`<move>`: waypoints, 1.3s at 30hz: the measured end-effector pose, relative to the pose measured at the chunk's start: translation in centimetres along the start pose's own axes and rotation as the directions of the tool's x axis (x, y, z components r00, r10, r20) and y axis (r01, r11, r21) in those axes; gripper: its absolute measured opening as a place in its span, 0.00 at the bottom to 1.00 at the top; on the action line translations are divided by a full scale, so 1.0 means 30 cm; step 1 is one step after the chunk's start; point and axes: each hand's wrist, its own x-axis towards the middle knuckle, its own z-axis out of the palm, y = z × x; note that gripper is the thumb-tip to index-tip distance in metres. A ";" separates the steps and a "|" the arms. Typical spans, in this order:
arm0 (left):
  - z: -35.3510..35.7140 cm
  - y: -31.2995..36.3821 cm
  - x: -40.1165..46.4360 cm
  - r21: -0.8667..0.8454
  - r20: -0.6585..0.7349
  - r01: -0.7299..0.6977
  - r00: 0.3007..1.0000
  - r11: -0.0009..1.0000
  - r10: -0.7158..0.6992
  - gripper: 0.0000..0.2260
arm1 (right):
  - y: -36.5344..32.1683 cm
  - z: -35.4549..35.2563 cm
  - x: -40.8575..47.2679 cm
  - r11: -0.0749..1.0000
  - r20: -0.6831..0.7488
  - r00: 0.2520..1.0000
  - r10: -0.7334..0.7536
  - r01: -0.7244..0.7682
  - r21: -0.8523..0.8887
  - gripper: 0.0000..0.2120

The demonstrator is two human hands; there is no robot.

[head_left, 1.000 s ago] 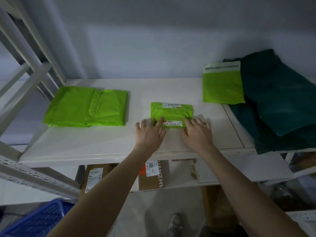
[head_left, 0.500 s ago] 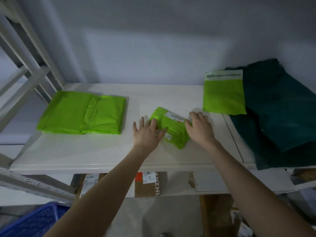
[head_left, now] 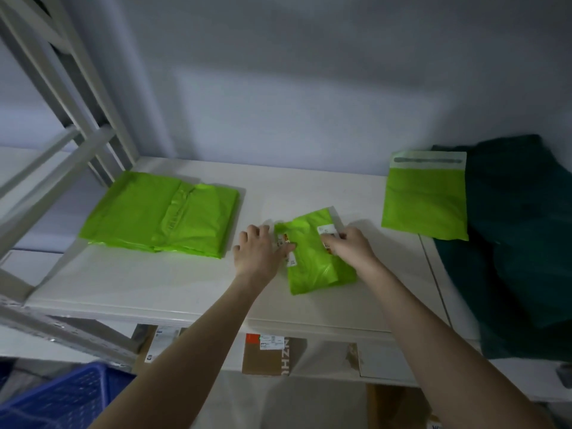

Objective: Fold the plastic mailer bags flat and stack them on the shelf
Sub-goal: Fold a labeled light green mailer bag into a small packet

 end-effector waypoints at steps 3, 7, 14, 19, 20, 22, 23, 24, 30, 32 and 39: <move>0.006 0.009 0.005 -0.112 0.034 0.027 0.999 0.993 -0.023 0.25 | -0.027 0.001 0.004 0.992 0.018 0.999 -0.050 0.048 0.113 0.02; -0.001 0.012 0.019 -0.520 0.097 0.103 0.993 0.848 -0.061 0.18 | -0.073 -0.011 -0.005 0.976 -0.010 0.990 -0.137 0.137 0.167 0.11; -0.121 0.028 0.023 -0.909 0.300 0.332 0.941 0.252 -0.156 0.14 | -0.160 -0.037 -0.034 0.925 0.029 0.956 -0.292 0.275 0.262 0.09; -0.192 0.019 0.032 -0.949 0.271 0.302 0.929 0.092 -0.254 0.09 | -0.231 -0.035 -0.062 0.891 0.071 0.935 -0.349 0.307 0.334 0.09; -0.203 0.018 0.034 -0.954 0.260 0.290 0.930 0.081 -0.259 0.10 | -0.245 -0.028 -0.063 0.887 0.066 0.934 -0.350 0.308 0.344 0.09; -0.225 0.004 0.047 -0.957 0.260 0.285 0.929 0.062 -0.263 0.12 | -0.272 -0.009 -0.063 0.876 0.049 0.935 -0.352 0.310 0.368 0.09; -0.236 -0.005 0.054 -0.956 0.268 0.290 0.928 0.051 -0.257 0.14 | -0.285 0.002 -0.062 0.874 0.037 0.937 -0.347 0.310 0.374 0.09; -0.249 -0.019 0.062 -0.952 0.290 0.304 0.928 0.026 -0.235 0.15 | -0.301 0.017 -0.060 0.873 0.019 0.939 -0.344 0.312 0.374 0.09; -0.332 -0.153 0.083 -0.899 0.429 0.433 0.901 0.075 -0.058 0.22 | -0.412 0.137 -0.045 0.851 -0.117 0.947 -0.298 0.319 0.417 0.03; -0.360 -0.213 0.099 -0.912 0.371 0.375 0.927 0.165 -0.055 0.18 | -0.463 0.193 -0.039 0.846 -0.141 0.955 -0.263 0.298 0.443 0.05; -0.479 -0.474 0.220 -0.868 0.015 0.083 0.990 0.490 -0.141 0.14 | -0.633 0.438 -0.024 0.849 -0.139 0.969 -0.202 0.244 0.468 0.07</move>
